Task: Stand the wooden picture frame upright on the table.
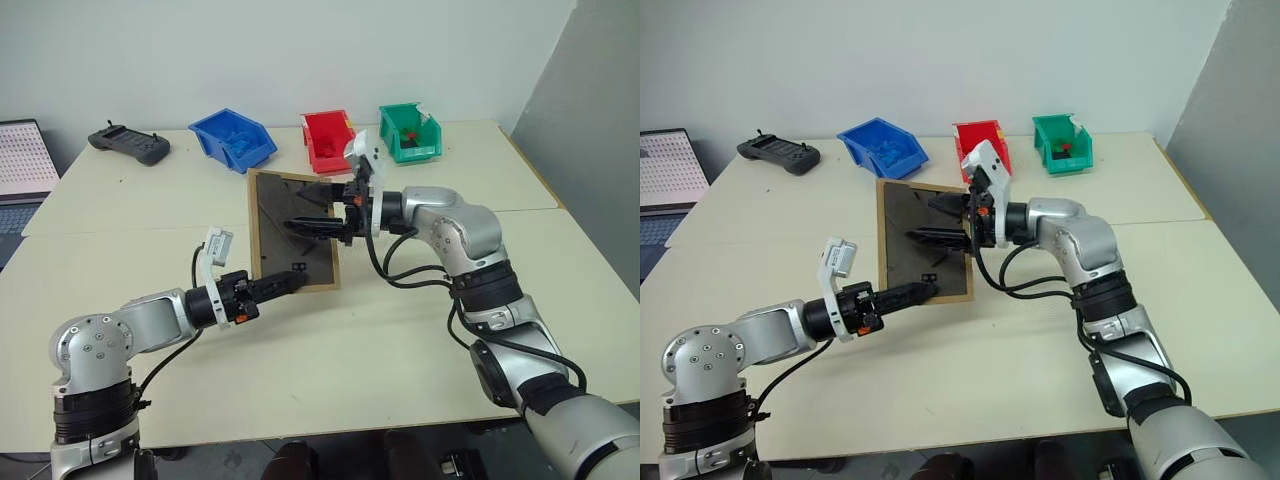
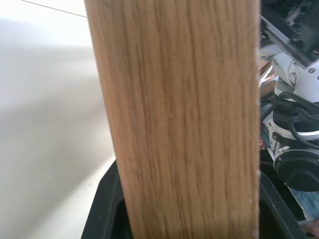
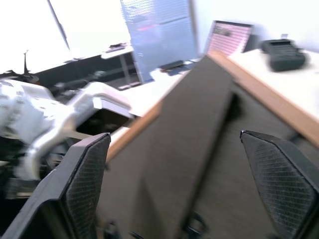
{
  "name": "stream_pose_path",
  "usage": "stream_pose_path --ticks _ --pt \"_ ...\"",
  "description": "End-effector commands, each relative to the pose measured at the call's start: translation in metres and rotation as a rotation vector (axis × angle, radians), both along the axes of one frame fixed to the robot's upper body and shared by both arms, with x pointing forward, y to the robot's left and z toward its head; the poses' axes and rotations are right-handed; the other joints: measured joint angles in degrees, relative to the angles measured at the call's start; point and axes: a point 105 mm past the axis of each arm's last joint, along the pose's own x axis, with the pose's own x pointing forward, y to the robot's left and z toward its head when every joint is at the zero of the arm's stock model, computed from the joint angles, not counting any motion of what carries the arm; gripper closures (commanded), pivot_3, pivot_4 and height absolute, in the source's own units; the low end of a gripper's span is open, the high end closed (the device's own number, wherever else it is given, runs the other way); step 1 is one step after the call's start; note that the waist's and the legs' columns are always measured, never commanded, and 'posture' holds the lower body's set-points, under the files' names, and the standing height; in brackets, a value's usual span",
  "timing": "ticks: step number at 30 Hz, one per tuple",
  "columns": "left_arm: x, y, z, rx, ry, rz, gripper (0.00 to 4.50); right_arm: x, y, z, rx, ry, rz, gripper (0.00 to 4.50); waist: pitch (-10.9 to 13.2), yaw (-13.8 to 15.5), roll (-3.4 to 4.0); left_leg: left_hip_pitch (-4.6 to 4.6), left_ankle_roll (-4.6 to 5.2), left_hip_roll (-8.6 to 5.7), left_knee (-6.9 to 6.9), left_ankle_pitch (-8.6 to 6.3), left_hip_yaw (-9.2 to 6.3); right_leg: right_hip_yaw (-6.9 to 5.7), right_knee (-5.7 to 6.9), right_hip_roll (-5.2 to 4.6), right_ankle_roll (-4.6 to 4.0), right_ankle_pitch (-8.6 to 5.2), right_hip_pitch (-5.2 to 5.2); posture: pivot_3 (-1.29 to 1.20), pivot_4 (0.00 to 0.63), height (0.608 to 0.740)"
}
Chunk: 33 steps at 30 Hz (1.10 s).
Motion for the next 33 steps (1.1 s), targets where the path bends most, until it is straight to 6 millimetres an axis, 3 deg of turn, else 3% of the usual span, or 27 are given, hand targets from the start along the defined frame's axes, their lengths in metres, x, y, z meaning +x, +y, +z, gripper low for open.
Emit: stream_pose_path --ticks 1,7,13,15,20,23,29,33 --pt "-0.004 -0.002 0.013 -0.028 -0.06 -0.018 3.17 -0.037 -0.001 0.016 0.04 -0.022 0.18 0.1 0.0 0.05 0.0 0.0 0.0 0.01 -0.01 0.0 -0.02 -0.02 0.0 0.0 0.0 0.0 -0.01 0.0 0.15 0.74" --pt "-0.006 0.003 0.012 -0.081 -0.023 0.005 3.17 -0.043 -0.022 0.01 0.007 0.005 0.183 0.1 0.0 0.09 0.0 0.0 0.01 0.0 0.01 0.0 -0.02 -0.01 0.04 0.0 0.0 0.0 0.0 0.0 0.15 0.74" --pt "-0.019 -0.001 0.006 -0.182 0.134 -0.041 3.17 -0.005 -0.062 0.007 -0.045 -0.173 -0.099 0.1 0.0 0.12 -0.01 -0.01 0.01 0.0 0.01 0.0 0.01 0.01 0.03 -0.01 0.0 0.0 -0.02 0.0 0.15 0.74" --pt "-0.021 0.002 0.01 -0.263 0.197 -0.037 3.17 0.003 -0.083 0.008 -0.09 -0.347 -0.173 0.1 0.01 0.17 -0.04 -0.02 0.02 0.0 0.01 0.0 0.02 0.03 0.03 -0.02 0.0 0.0 -0.03 0.0 0.15 0.74" --pt "-0.022 0.003 0.012 -0.31 0.234 -0.048 3.17 0.022 -0.114 -0.019 -0.356 -1.117 -0.275 0.1 0.01 0.24 -0.05 0.01 0.02 -0.01 0.05 0.0 0.09 0.02 0.04 -0.02 0.02 0.0 0.01 0.0 0.15 0.74" --pt "-0.021 -0.002 0.015 -0.341 0.225 -0.071 3.17 0.016 -0.105 -0.023 -0.331 -1.533 -0.224 0.1 0.02 0.1 -0.05 0.16 0.01 -0.01 0.04 0.01 0.24 0.14 0.1 0.03 0.03 0.0 0.08 0.0 0.15 0.74" --pt "-0.035 -0.018 0.009 -0.343 0.241 -0.151 3.17 0.015 -0.065 -0.026 -0.192 -1.75 -0.171 0.1 0.02 -1.26 -0.06 0.15 -0.09 0.08 0.0 0.07 0.32 0.38 0.16 0.25 0.01 0.01 -0.11 0.0 0.15 0.74" --pt "-0.043 -0.023 0.007 -0.348 0.24 -0.175 3.17 0.015 -0.048 -0.032 -0.148 -1.813 -0.134 0.1 0.0 -1.27 -0.09 0.16 -0.13 0.07 -0.01 0.08 0.14 0.41 0.11 0.36 -0.01 0.0 -0.1 0.0 0.15 0.74"
